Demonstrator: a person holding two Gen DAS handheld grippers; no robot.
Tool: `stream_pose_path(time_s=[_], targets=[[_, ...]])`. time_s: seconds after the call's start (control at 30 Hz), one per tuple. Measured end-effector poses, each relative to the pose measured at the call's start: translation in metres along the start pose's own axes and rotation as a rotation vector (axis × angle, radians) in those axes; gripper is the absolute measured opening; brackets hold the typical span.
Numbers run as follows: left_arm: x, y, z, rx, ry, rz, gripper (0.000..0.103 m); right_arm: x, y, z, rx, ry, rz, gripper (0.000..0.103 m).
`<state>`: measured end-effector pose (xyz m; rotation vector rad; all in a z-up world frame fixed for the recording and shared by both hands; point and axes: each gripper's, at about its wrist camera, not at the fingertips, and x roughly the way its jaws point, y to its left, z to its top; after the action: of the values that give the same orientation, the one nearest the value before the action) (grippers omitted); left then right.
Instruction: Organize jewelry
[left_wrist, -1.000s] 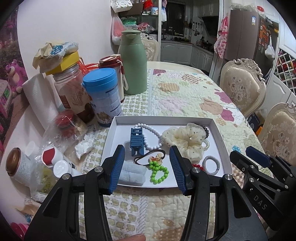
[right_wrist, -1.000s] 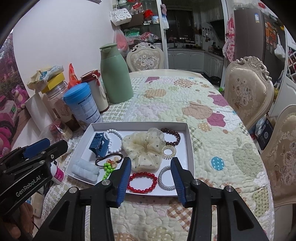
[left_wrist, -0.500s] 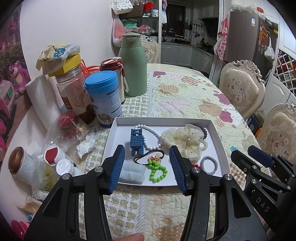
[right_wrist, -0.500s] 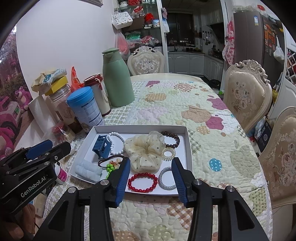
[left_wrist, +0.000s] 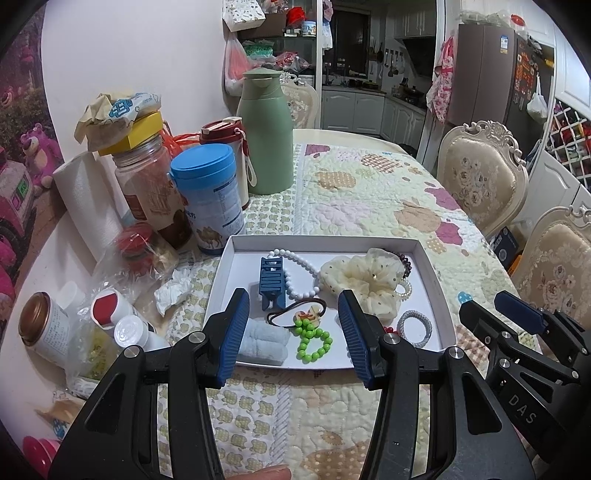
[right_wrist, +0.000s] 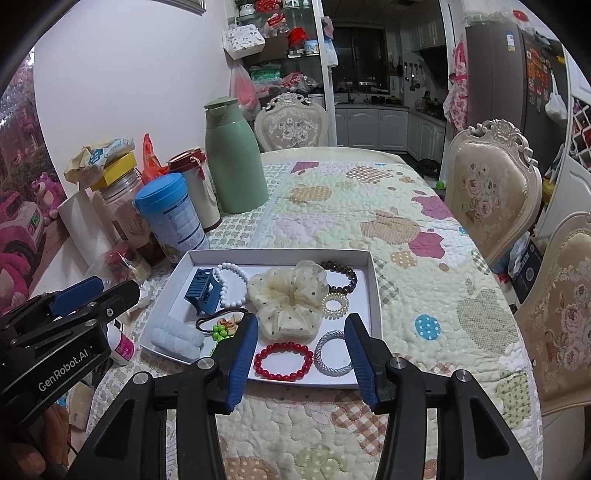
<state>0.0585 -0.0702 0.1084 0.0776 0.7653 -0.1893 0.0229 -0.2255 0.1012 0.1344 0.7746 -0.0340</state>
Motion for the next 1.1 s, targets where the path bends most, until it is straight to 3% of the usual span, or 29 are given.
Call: stream_pose_path(time_s=[1.1], targets=[[0.008,-0.013,-0.008,0.025,0.029,-0.016,0.050,0.011,-0.012,-0.010,0.016,0.028,0.000,0.051]])
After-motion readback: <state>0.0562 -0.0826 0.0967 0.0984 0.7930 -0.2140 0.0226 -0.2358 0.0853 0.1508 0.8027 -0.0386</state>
